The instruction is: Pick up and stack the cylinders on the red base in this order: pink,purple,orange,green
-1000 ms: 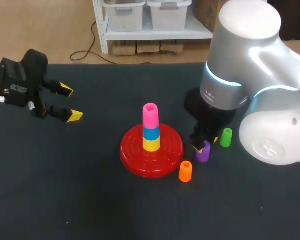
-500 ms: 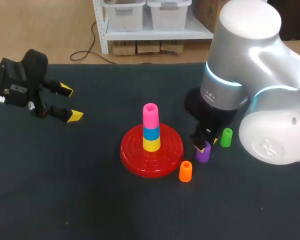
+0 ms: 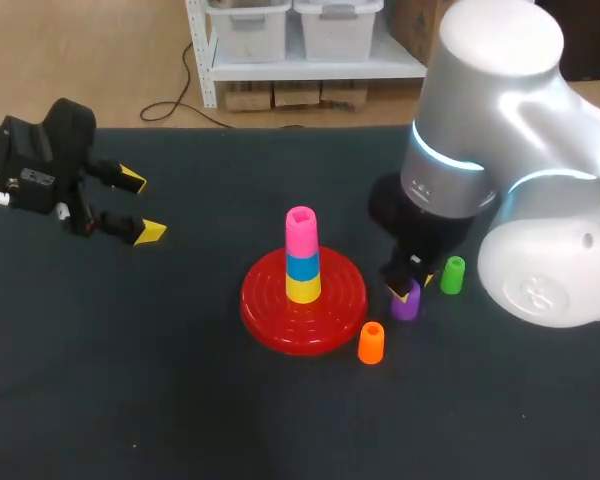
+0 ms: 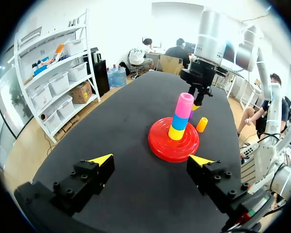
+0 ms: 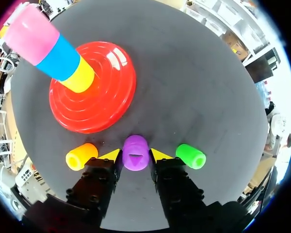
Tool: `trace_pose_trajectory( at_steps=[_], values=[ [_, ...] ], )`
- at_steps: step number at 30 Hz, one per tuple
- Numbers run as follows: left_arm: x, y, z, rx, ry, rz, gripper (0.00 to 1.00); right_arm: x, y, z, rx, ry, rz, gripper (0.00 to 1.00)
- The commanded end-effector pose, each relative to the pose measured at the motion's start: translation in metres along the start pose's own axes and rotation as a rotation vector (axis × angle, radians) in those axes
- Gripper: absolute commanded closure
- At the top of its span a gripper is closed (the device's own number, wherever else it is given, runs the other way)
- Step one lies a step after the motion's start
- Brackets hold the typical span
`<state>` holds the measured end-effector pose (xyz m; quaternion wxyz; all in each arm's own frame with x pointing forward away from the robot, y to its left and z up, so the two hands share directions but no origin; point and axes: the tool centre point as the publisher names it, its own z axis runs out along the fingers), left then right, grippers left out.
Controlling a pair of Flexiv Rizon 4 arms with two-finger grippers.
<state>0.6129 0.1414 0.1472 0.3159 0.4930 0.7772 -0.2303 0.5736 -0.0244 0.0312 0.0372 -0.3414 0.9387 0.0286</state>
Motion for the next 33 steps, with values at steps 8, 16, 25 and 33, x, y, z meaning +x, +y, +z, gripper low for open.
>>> trace_pose_trajectory(
  at_steps=[8, 16, 25, 33],
  values=[
    [-0.001, 0.001, 0.001, 0.001, 0.006, -0.001, 0.0, -0.009, -0.003, -0.033, 0.047, -0.024, -0.03, 1.0],
    [-0.001, 0.001, 0.001, 0.001, 0.006, -0.001, 0.0, -0.025, -0.002, -0.072, 0.046, -0.064, -0.056, 1.0],
    [-0.001, 0.001, 0.001, 0.001, 0.006, -0.001, 0.0, -0.033, -0.006, -0.102, -0.026, -0.129, -0.052, 1.0],
    [-0.001, 0.001, 0.001, 0.001, 0.006, -0.001, 0.0, -0.033, -0.006, -0.102, -0.026, -0.129, -0.052, 1.0]
  ],
)
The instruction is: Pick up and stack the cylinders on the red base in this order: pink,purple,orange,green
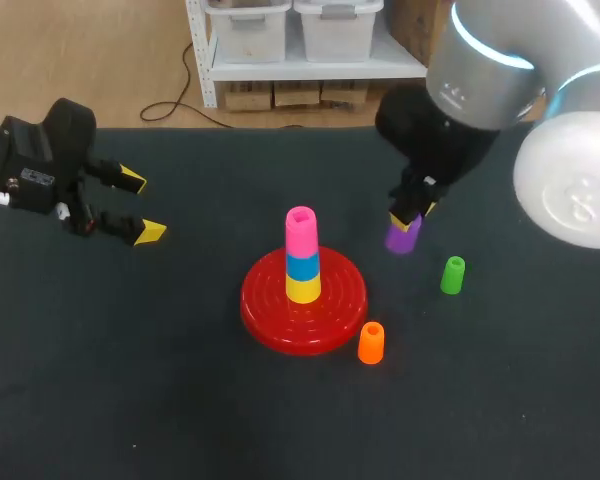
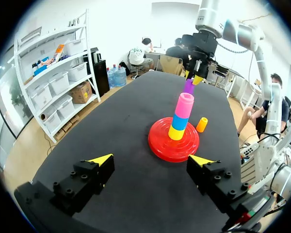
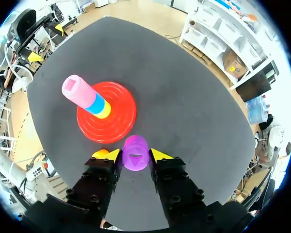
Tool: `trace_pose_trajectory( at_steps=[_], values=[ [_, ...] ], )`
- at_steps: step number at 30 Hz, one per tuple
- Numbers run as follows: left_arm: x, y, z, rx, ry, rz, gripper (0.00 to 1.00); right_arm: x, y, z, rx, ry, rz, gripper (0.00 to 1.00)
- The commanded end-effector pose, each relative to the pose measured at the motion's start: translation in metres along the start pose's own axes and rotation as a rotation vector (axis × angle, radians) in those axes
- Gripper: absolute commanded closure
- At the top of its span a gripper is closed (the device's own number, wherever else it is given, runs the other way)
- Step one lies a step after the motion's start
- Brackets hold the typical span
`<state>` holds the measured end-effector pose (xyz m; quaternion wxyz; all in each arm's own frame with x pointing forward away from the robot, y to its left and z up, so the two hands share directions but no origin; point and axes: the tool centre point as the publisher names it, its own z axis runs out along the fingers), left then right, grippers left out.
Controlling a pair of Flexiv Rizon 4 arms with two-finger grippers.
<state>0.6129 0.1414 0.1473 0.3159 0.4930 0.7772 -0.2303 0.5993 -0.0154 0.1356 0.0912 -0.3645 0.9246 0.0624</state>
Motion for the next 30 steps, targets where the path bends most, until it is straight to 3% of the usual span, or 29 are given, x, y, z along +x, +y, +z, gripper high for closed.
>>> trace_pose_trajectory(
  at_steps=[1, 11, 21, 30],
  values=[
    [-0.001, 0.001, 0.001, 0.001, 0.006, -0.001, 0.0, 0.001, 0.001, 0.0, 0.003, -0.005, 0.001, 1.0],
    [-0.001, 0.001, 0.001, 0.001, 0.006, -0.001, 0.0, 0.0, 0.0, -0.002, 0.011, -0.011, -0.015, 1.0],
    [-0.001, 0.001, 0.001, 0.001, 0.006, -0.001, 0.0, -0.04, 0.007, -0.032, 0.098, 0.044, -0.076, 1.0],
    [-0.001, 0.001, 0.001, 0.001, 0.006, -0.001, 0.0, -0.08, 0.033, -0.06, 0.137, 0.143, -0.172, 1.0]
  ],
)
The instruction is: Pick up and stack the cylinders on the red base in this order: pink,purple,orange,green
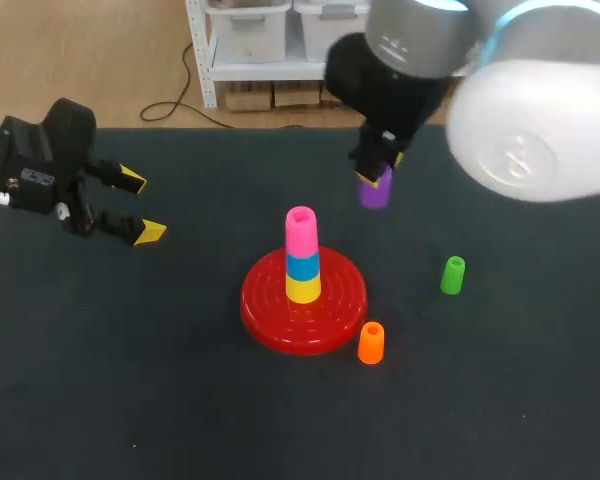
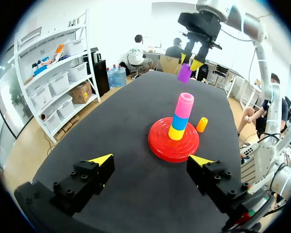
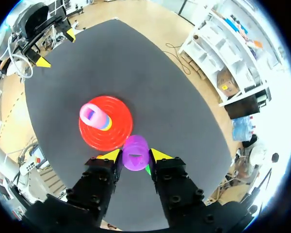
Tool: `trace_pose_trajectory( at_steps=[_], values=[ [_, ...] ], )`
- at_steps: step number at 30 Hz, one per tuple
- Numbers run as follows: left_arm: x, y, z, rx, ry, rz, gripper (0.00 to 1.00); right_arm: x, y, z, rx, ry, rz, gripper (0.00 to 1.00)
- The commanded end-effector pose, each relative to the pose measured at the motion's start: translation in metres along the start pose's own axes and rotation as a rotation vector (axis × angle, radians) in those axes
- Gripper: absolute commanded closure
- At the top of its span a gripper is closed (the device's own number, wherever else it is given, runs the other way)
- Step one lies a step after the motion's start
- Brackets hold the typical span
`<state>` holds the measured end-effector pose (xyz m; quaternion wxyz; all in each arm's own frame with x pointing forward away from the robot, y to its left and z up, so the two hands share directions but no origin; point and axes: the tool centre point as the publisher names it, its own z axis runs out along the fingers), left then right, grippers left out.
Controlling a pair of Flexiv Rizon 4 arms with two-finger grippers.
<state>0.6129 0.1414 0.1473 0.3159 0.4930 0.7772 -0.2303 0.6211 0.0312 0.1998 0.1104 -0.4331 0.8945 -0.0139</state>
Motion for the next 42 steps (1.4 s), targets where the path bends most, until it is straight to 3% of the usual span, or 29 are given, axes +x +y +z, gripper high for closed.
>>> trace_pose_trajectory(
  at_steps=[1, 7, 16, 42],
  values=[
    [-0.001, 0.001, 0.001, 0.001, 0.006, -0.001, 0.0, -0.023, 0.009, -0.013, -0.007, 0.117, -0.015, 1.0],
    [-0.001, 0.001, 0.001, 0.001, 0.006, -0.001, 0.0, -0.031, 0.025, -0.02, -0.024, 0.164, -0.046, 1.0],
    [-0.001, 0.001, 0.001, 0.001, 0.006, -0.001, 0.0, -0.029, 0.045, -0.019, -0.042, 0.167, -0.063, 1.0],
    [-0.001, 0.001, 0.001, 0.001, 0.006, -0.001, 0.0, -0.037, 0.062, 0.006, -0.078, 0.177, -0.093, 1.0]
  ],
)
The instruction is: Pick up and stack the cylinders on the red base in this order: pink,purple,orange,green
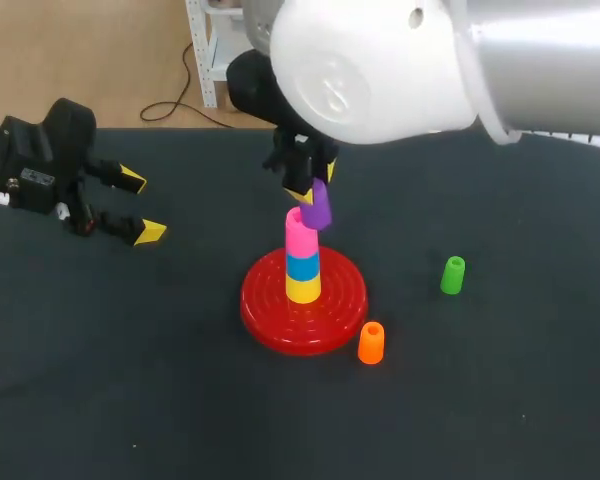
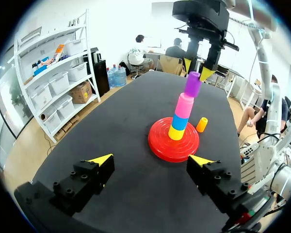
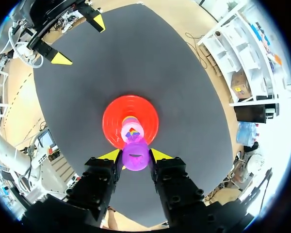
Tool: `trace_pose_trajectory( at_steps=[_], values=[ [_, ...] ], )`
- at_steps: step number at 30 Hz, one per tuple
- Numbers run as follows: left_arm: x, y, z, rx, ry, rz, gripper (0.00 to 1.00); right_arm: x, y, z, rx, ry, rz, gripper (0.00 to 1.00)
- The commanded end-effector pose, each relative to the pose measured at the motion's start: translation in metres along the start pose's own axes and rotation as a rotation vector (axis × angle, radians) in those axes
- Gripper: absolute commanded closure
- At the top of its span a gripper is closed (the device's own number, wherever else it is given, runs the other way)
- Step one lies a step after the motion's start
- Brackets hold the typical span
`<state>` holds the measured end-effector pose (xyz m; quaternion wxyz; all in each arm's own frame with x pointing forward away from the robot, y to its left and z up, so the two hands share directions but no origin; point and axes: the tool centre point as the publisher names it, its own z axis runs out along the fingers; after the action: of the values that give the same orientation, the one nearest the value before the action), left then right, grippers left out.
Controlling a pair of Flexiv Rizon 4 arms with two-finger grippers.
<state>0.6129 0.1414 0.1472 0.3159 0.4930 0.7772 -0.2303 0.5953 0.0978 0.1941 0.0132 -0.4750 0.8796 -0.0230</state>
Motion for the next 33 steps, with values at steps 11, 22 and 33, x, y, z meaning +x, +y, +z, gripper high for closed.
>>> trace_pose_trajectory(
  at_steps=[11, 22, 33],
  values=[
    [-0.0008, 0.0009, 0.0005, 0.001, 0.006, -0.001, 0.0, -0.0041, 0.004, 0.0013, -0.011, -0.008, -0.006, 1.0],
    [-0.0008, 0.0009, 0.0005, 0.001, 0.006, -0.001, 0.0, -0.0089, 0.0033, 0.0025, -0.009, -0.007, -0.01, 1.0],
    [-0.0008, 0.0009, 0.0005, 0.001, 0.006, -0.001, 0.0, -0.0067, 0.0046, 0.0082, -0.015, 0.011, -0.005, 1.0]
  ],
)
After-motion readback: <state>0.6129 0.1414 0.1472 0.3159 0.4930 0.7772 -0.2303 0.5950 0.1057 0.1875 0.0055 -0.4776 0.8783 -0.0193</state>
